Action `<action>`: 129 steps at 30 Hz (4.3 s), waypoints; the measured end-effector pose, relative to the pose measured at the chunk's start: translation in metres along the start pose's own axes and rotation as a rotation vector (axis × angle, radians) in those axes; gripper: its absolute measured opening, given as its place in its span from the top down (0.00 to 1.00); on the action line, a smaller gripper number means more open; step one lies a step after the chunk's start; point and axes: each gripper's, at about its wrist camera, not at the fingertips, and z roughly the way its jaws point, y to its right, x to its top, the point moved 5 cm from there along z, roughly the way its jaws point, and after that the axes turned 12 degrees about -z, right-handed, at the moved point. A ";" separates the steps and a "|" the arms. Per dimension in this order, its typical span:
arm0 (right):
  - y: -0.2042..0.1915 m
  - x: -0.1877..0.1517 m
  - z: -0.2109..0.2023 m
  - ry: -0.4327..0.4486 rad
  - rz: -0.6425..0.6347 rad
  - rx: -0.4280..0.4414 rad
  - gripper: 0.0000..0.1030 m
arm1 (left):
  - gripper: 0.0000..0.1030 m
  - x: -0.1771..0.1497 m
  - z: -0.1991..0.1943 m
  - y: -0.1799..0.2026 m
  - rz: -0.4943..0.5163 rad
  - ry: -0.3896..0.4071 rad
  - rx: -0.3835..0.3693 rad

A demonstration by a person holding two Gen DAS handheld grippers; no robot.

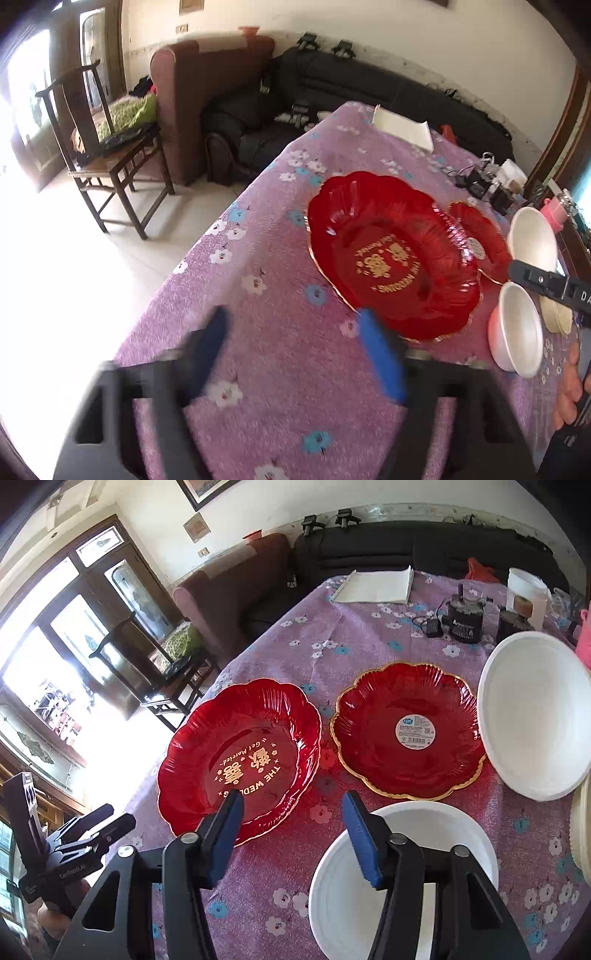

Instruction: Organize plates and bowls

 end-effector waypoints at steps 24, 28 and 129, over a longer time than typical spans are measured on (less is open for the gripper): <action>0.023 0.011 0.058 -0.111 0.136 0.016 0.87 | 0.92 0.054 0.088 0.029 0.018 -0.127 -0.041; 0.021 0.009 0.063 -0.112 0.135 0.027 0.90 | 0.93 0.054 0.091 0.030 0.009 -0.116 -0.041; 0.161 0.002 -0.020 0.039 0.266 -0.007 0.66 | 0.54 -0.021 0.012 0.193 0.218 -0.176 -0.133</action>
